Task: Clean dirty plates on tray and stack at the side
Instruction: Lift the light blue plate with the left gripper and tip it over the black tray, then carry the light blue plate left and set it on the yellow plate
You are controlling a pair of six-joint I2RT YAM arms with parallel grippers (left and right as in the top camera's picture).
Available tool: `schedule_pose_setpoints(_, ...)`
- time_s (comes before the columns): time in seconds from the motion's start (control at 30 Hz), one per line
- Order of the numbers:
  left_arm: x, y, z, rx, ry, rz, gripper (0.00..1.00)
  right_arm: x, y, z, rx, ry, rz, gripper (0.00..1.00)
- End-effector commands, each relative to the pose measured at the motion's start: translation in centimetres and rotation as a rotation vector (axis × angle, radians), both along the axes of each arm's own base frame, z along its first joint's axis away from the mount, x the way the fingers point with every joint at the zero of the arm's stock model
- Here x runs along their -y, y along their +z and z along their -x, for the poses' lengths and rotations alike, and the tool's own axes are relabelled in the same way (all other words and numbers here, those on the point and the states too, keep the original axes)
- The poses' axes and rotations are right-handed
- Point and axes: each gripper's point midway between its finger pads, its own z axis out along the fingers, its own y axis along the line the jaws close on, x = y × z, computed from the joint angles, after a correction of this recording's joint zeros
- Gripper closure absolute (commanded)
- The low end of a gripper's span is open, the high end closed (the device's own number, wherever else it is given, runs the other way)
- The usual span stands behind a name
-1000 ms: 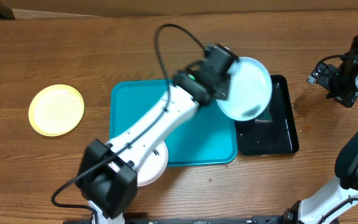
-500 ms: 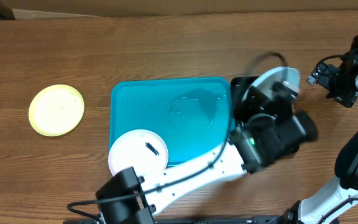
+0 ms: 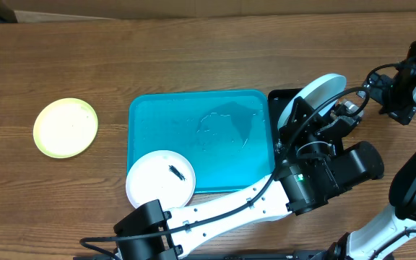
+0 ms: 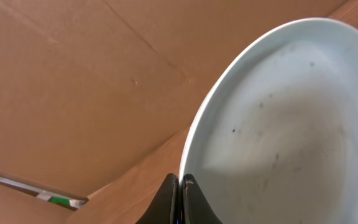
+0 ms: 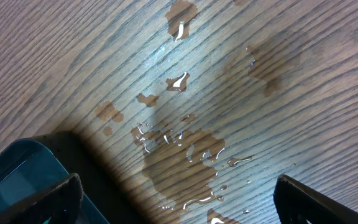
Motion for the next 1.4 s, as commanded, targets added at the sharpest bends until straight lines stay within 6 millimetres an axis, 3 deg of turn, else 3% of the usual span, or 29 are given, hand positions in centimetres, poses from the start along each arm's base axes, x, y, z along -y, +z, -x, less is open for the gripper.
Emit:
schedule_pose_setpoints(0.0, 0.2, 1.1, 0.2, 0.018, 0.004, 0.012, 0.96, 0.3, 1.2, -0.7, 0.036, -0.006, 0.011, 0.00)
schedule_pose_setpoints(0.3, 1.3, -0.2, 0.3, -0.043, -0.069, 0.021, 0.96, 0.3, 1.2, -0.7, 0.036, -0.006, 0.011, 0.00)
schedule_pose_setpoints(0.37, 1.6, -1.4, 0.4, -0.098, -0.096, 0.062, 0.96, 0.3, 1.2, -0.7, 0.036, -0.006, 0.011, 0.00)
schedule_pose_setpoints(0.5, 1.9, -5.7, 0.5, -0.316, -0.132, 0.216, 0.96, 0.3, 1.2, -0.7, 0.036, -0.006, 0.011, 0.00)
schedule_pose_setpoints(0.7, -0.3, -11.1, -1.3, -0.665, -0.075, 0.434, 0.96, 0.3, 1.2, -0.7, 0.036, -0.006, 0.011, 0.00)
schedule_pose_setpoints(0.9, -4.0, -13.2, -4.3, -1.037, -0.094, 0.693, 0.96, 0.3, 1.2, -0.7, 0.036, -0.006, 0.011, 0.00)
schedule_pose_setpoints(1.07, -9.6, -12.3, -7.3, -1.247, -0.095, 0.986, 0.96, 0.3, 1.2, -0.7, 0.036, -0.006, 0.010, 0.00)
schedule_pose_setpoints(1.23, -20.7, -12.8, -10.7, -1.247, 0.137, 1.182, 0.96, 0.3, 1.2, -0.7, 0.036, -0.006, 0.011, 0.00)
schedule_pose_setpoints(1.37, -29.5, -13.5, -11.7, -1.191, 0.311, 1.270, 0.96, 0.3, 1.2, -0.7, 0.036, -0.006, 0.011, 0.00)
